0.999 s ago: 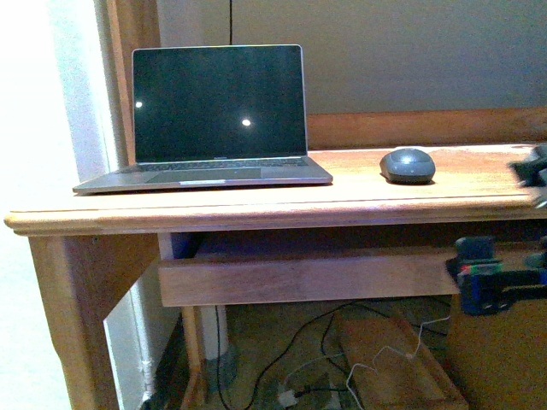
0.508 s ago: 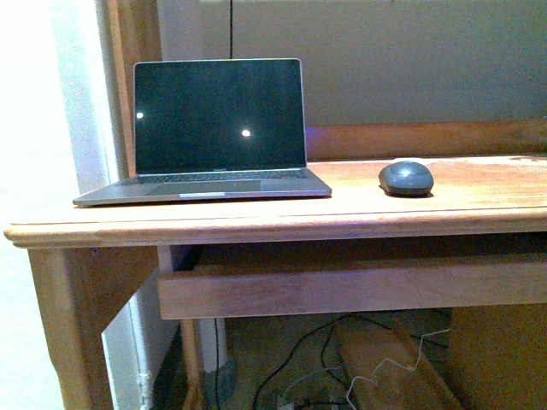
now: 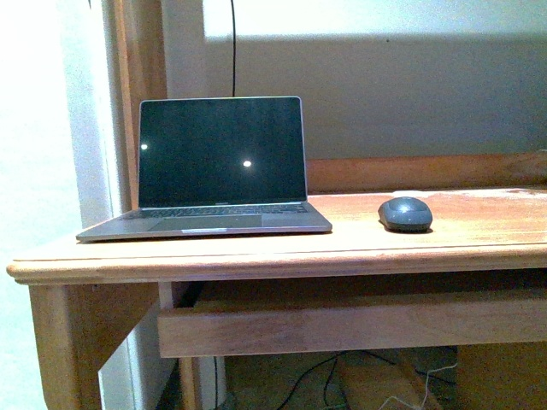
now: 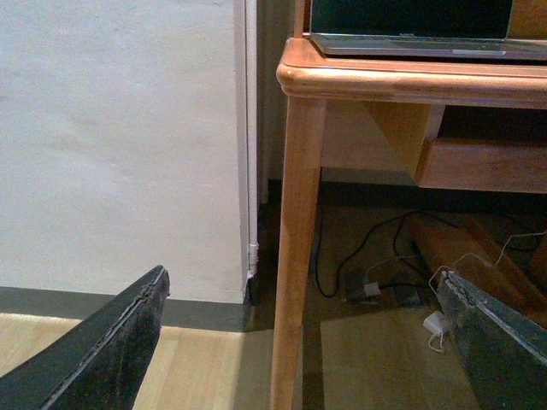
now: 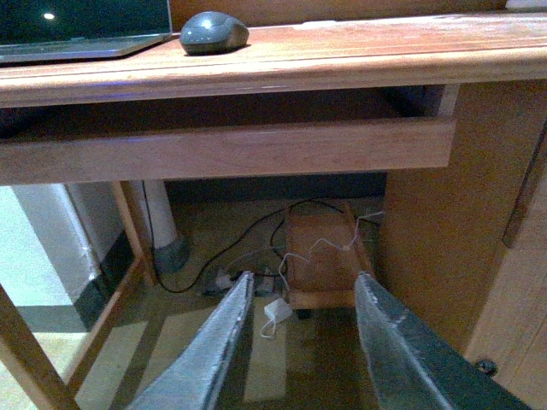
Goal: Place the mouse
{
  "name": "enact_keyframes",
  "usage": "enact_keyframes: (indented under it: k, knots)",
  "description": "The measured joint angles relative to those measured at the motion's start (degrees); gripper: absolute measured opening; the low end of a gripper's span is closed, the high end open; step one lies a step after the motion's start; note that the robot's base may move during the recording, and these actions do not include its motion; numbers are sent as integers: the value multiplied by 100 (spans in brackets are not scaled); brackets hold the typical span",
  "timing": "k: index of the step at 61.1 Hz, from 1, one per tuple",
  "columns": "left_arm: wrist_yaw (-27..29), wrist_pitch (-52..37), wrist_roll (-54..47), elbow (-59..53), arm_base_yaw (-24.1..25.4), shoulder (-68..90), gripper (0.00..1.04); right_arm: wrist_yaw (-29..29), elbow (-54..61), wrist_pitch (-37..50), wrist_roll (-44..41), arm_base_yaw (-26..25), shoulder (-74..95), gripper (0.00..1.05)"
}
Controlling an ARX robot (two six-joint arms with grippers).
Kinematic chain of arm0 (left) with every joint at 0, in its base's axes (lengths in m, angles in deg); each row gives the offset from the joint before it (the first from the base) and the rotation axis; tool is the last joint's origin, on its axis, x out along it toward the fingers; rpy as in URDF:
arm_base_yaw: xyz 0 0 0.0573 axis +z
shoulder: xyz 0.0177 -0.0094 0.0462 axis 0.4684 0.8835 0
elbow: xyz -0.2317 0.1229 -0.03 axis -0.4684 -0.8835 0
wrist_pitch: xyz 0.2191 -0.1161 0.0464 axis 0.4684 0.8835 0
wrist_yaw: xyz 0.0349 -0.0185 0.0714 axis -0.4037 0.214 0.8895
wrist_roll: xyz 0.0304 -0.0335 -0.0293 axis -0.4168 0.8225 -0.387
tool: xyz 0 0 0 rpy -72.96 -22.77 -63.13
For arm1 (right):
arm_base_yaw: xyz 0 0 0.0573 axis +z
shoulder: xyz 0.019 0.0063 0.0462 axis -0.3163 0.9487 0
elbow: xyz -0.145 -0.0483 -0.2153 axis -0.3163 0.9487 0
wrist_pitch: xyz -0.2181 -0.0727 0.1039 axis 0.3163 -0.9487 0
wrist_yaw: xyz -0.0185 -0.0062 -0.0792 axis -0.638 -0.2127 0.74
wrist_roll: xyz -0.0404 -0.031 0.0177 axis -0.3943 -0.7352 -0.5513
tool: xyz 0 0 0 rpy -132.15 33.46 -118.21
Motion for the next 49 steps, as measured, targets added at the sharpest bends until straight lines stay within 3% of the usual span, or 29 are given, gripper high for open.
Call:
enact_keyframes:
  k: [8, 11, 44, 49]
  knots:
    - [0, 0, 0, 0, 0, 0, 97, 2, -7, 46, -170, 0, 4, 4]
    - [0, 0, 0, 0, 0, 0, 97, 2, -15, 48, -225, 0, 7, 3]
    - [0, 0, 0, 0, 0, 0, 97, 2, -20, 48, -234, 0, 7, 97]
    - [0, 0, 0, 0, 0, 0, 97, 2, -20, 48, -236, 0, 9, 97]
